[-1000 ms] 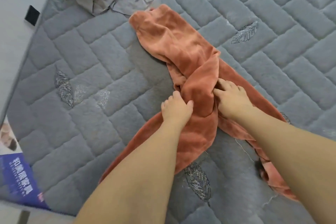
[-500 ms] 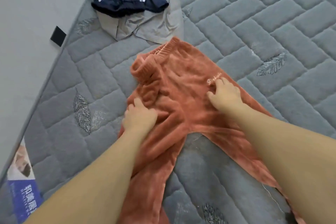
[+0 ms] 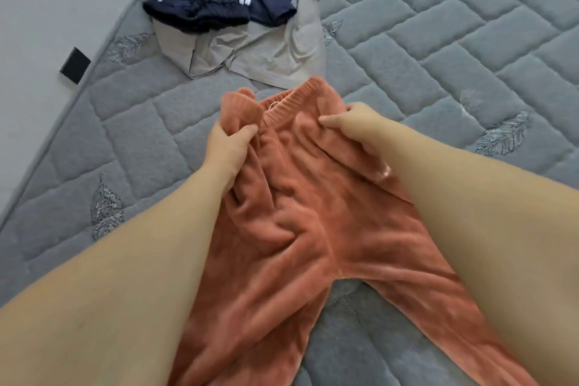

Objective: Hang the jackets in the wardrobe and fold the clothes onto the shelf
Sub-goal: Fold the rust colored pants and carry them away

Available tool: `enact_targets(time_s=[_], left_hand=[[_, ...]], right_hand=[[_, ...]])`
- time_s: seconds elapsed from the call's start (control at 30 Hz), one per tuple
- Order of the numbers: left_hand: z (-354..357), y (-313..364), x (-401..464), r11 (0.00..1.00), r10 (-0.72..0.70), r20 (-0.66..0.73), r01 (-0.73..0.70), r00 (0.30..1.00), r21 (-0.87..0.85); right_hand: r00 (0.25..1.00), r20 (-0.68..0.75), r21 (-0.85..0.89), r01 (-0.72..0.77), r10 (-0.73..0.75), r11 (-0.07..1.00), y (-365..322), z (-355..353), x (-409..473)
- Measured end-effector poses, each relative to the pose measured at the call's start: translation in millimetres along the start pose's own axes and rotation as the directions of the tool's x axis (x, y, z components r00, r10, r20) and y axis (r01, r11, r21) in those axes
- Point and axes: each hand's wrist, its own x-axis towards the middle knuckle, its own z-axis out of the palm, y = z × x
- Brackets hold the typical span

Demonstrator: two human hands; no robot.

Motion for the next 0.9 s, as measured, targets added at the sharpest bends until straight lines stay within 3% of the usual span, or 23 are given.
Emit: enact_targets(time_s=[0.07, 0.13, 0.2, 0.33, 0.47, 0.53, 0.57, 0.6, 0.67, 0.73, 0.77, 0.83, 0.9], left_hand=[[10.1, 13.8, -17.6, 0.980, 0.201, 0.026, -0.201, 0.979, 0.002], [19.3, 35.3, -42.3, 0.905, 0.396, 0.021, -0.394, 0.918, 0.159], [27.2, 65.1, -62.2, 0.792, 0.526, -0.002, -0.489, 0.850, 0.365], [67.0, 152.4, -60.9, 0.660, 0.642, -0.076, -0.500, 0.763, 0.562], [138.8, 235.4, -31.8, 0.656, 0.580, -0.083, -0.404, 0.810, 0.637], [174.2, 245.4, -18.5, 0.584, 0.572, -0.026, -0.384, 0.820, 0.715], [190.5, 238.3, -14.9, 0.543, 0.579, 0.027, -0.410, 0.815, 0.733], [205.9, 221.5, -14.6, 0.512, 0.578, 0.102, -0.458, 0.809, 0.727], [227.4, 164.1, -20.0, 0.470, 0.499, 0.326, -0.567, 0.803, 0.677], [233.3, 95.0, -20.4, 0.372, 0.287, 0.531, -0.603, 0.797, 0.705], [232.7, 64.8, -15.3, 0.298, 0.232, 0.567, -0.612, 0.791, 0.732], [237.0, 31.0, 2.0, 0.177, 0.314, 0.549, -0.616, 0.775, 0.768], [250.2, 27.1, 20.9, 0.119, 0.432, 0.498, -0.595, 0.752, 0.795]], right_hand=[[0.991, -0.070, 0.041, 0.116, -0.113, 0.992, -0.2, -12.1, -10.6], [0.961, -0.227, 0.077, 0.182, -0.161, 0.980, 0.3, -50.2, -24.8], [0.921, -0.356, 0.122, 0.217, -0.162, 0.969, -2.8, -106.4, -41.5], [0.792, -0.581, -0.102, 0.157, -0.187, 0.982, -21.4, -225.9, -62.2], [0.624, -0.767, -0.279, -0.116, -0.149, 0.953, -46.1, -304.5, -37.0], [0.497, -0.847, -0.354, -0.264, -0.188, 0.897, -46.9, -306.2, -17.4], [0.473, -0.843, -0.417, -0.269, -0.258, 0.868, -41.1, -293.8, -9.2], [0.497, -0.800, -0.495, -0.232, -0.336, 0.837, -28.2, -274.9, -1.2], [0.685, -0.610, -0.649, -0.141, -0.400, 0.748, 14.3, -228.8, 10.9], [0.876, -0.371, -0.781, -0.115, -0.309, 0.614, 71.9, -192.4, 22.3], [0.911, -0.311, -0.802, -0.099, -0.271, 0.588, 100.5, -181.6, 29.3], [0.878, -0.348, -0.794, -0.089, -0.330, 0.601, 138.1, -172.8, 48.0], [0.815, -0.404, -0.795, -0.087, -0.416, 0.600, 148.5, -169.1, 70.5]])
